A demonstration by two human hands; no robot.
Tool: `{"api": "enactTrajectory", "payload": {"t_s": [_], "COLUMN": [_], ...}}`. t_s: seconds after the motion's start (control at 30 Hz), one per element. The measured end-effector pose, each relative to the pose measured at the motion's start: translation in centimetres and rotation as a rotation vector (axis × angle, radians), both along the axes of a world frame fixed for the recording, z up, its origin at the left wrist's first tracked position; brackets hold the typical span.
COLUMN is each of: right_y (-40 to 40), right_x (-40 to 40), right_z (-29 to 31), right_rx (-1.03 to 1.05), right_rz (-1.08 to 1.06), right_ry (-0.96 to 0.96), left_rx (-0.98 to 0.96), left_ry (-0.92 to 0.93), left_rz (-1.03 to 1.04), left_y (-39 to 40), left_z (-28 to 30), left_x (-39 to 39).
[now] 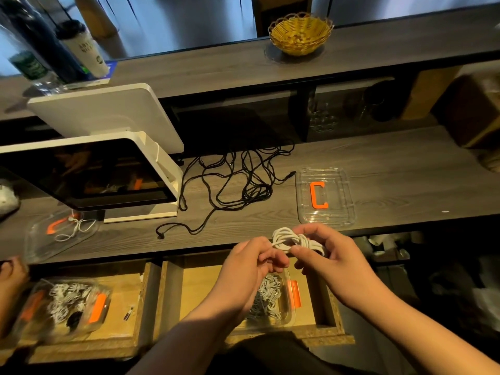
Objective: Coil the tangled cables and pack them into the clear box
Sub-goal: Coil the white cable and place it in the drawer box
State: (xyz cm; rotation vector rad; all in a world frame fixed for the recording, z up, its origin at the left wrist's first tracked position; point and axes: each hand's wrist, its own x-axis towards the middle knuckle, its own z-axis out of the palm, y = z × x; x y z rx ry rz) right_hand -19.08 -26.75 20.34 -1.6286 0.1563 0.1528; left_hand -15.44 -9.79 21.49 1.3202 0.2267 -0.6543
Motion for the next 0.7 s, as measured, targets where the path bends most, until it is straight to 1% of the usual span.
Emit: {"api": "enactTrajectory", "payload": {"t_s": [0.07, 0.13, 0.2, 0.23, 0.27, 0.33, 0.37, 0.47, 0.5, 0.57, 0.6, 0.63, 0.7], "right_y": [-0.3, -0.8, -1.1, -1.1, -1.0, -0.5, -0.3, 0.1, 0.2, 0.3, 0.3, 0.3, 0.2], "right_x": [0.0, 0.0, 0.1, 0.1, 0.2, 0.3, 0.4, 0.2, 0.1, -0.2, -0.4, -0.5, -0.6], "right_z": [0.1, 0.1, 0.4, 0.6, 0.9, 1.3, 1.4, 1.1, 1.0, 0.6, 0.6, 0.6, 0.6], "right_rx": [0.100, 0.251, 0.319, 0.288, 0.196, -0.026, -0.088, -0.189, -0.217, -0.232, -0.204, -0.153, -0.037], "right_rz": [-0.005, 0.058, 0.131, 0.138, 0.124, 0.081, 0.064, 0.059, 0.063, 0.070, 0.066, 0.057, 0.037], "right_ry": [0.042, 0.119, 0.174, 0.164, 0.123, 0.044, 0.028, 0.006, -0.004, -0.007, 0.002, 0.016, 0.046], "left_rx": [-0.145, -0.318, -0.400, -0.374, -0.282, 0.008, 0.135, 0.414, 0.469, 0.510, 0.495, 0.443, 0.268], "left_ry": [0.068, 0.143, 0.164, 0.140, 0.090, -0.043, -0.109, -0.286, -0.315, -0.340, -0.338, -0.311, -0.202], "left_rz": [-0.007, 0.005, 0.007, -0.012, -0.042, -0.129, -0.179, -0.342, -0.363, -0.353, -0.345, -0.328, -0.278], "left_y": [0.4, 0.8, 1.2, 1.3, 1.4, 1.5, 1.5, 1.4, 1.4, 1.6, 1.7, 1.8, 1.9], "left_z": [0.2, 0.5, 0.9, 1.0, 1.1, 1.1, 1.1, 1.1, 0.9, 0.7, 0.6, 0.7, 1.1], "left_x": [0.1, 0.1, -0.1, -0.1, -0.1, 0.4, 0.6, 1.0, 0.8, 0.3, 0.1, -0.1, -0.3]}}
